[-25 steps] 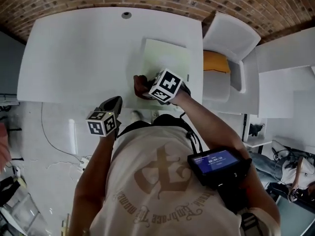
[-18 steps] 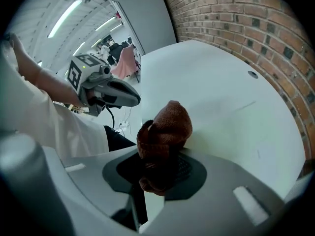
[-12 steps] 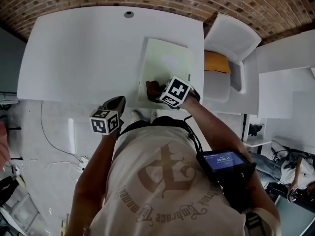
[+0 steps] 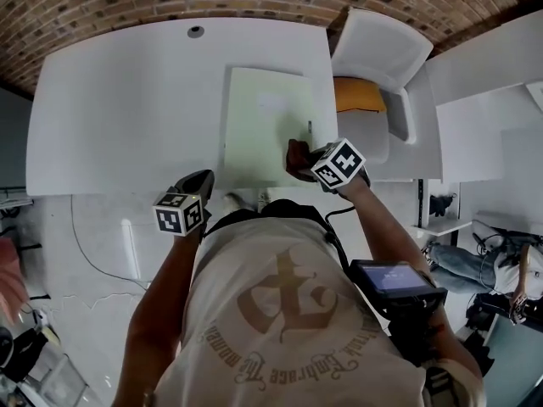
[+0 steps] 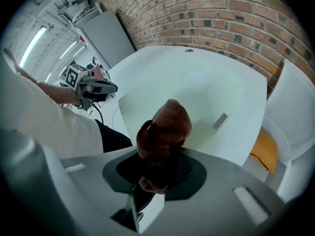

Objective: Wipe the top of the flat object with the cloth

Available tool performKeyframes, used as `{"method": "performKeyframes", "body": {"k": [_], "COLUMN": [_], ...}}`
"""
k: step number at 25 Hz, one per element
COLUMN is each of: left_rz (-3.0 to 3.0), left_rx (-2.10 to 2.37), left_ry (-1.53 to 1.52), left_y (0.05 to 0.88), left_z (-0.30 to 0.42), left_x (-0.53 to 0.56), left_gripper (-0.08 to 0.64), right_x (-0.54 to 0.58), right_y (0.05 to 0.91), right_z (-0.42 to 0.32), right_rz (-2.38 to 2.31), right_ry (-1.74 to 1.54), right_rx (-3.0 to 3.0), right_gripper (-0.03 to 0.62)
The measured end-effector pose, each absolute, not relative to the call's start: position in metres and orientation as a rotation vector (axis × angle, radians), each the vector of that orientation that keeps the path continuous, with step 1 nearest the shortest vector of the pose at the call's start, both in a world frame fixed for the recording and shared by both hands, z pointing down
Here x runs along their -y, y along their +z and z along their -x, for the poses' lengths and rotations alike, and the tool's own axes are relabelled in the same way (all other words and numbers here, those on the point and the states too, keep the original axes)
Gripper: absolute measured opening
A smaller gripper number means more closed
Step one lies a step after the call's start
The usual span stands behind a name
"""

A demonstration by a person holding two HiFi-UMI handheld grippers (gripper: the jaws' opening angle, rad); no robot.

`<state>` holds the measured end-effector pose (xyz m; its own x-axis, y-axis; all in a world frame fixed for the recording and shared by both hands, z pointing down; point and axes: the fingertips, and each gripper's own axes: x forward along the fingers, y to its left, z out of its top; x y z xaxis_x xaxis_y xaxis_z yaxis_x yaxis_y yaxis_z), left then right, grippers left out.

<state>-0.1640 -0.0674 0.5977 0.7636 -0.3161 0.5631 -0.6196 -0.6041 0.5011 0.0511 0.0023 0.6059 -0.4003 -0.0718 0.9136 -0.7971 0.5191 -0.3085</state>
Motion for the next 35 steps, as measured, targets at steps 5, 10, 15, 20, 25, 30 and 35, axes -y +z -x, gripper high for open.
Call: {"method": "performKeyframes", "body": {"k": [5,10,15,20,25,30,35], "left_rz": [-2.25,-2.234,-2.201,-2.141,-2.128,-2.179,-2.243], "left_rx": [0.695,0.736,0.816,0.919,0.919,0.842,0.814], "left_ry": [0.56,0.549,0.534,0.523,0.53,0.545,0.564], "left_y": [0.597,0.597,0.595,0.594,0.596,0.595,0.581], "left_z": [0.161,0.168,0.188,0.223,0.227,0.203,0.183], "left_x": [0.063,0.057,0.049,0.04,0.038,0.05,0.078], "left_gripper": [0.002,0.002,0.002,0.002,0.002,0.002,0.002], "right_x": [-0.018,0.001,0.025,0.03,0.023,0.006,-0.003], "right_y": [0.601,0.572,0.567,0.587,0.596,0.6,0.604], "right_z": [-0.077,-0.032,0.05,0.107,0.095,0.047,0.007], "right_rz": [-0.761,-0.661,-0.484,-0.327,-0.347,-0.468,-0.566], "right_ry": [0.964,0.871,0.781,0.635,0.633,0.708,0.771], "right_rx": [1.762,1.89,2.017,1.993,1.973,1.939,1.938], "right_gripper": [0.104,0.104,0.104,0.106,0.106,0.106,0.106]}}
